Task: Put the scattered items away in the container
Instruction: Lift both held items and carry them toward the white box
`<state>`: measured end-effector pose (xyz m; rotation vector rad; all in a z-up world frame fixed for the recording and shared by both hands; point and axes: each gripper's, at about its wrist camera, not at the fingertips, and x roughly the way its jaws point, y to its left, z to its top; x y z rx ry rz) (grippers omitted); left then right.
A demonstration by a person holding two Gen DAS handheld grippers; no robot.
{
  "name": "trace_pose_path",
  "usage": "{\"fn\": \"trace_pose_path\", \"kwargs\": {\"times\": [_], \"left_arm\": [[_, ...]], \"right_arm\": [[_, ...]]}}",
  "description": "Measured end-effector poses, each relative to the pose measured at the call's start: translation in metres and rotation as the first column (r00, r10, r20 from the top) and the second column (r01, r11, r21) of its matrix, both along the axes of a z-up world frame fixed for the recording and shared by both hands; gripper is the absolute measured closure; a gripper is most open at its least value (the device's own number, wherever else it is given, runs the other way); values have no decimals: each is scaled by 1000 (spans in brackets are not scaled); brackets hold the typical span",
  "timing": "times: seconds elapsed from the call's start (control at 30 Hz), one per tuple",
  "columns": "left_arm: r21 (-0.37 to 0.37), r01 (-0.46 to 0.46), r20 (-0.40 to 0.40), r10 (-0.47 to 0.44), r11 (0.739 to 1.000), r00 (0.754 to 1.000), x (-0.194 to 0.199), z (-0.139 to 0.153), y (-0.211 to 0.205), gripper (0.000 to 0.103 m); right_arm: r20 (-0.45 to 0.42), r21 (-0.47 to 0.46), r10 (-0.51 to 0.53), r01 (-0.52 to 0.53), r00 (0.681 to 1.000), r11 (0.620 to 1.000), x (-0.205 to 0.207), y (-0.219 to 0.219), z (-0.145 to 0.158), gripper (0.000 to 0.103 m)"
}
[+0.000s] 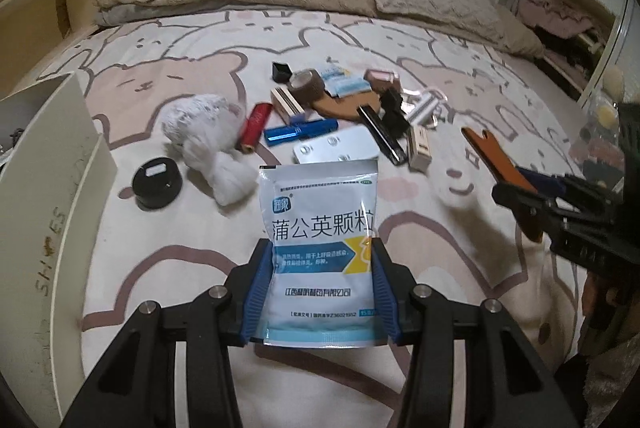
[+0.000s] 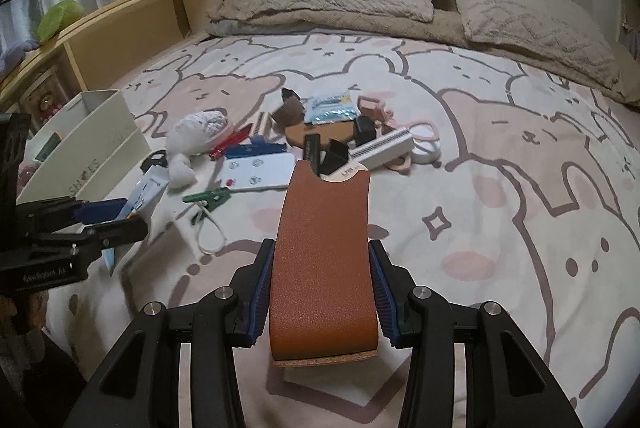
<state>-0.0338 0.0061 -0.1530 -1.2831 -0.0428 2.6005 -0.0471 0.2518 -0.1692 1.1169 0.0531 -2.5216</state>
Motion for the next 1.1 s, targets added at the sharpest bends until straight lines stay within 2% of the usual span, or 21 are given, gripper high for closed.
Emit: {"fn": "trace_pose_path", "kwargs": {"times": [0.33,0.5,0.67,1.1], "left_arm": [[35,-58,-48,59,998,997,-1,24,-26,56],[58,-72,-46,75,996,996,-3,33,-37,56],[57,-64,-69,68,996,995,-2,46,-39,56],[29,-59,-199,64,998,978,17,103,-63,56]], "right_arm": [[-38,26,-6,7,999,1000,8,-9,11,57],[-52,22,-30,31,998,999,9,-7,20,57],[-89,44,-24,28,996,999,8,-16,37,57],[-192,20,34,-30,981,999,12,-51,90,57]]}}
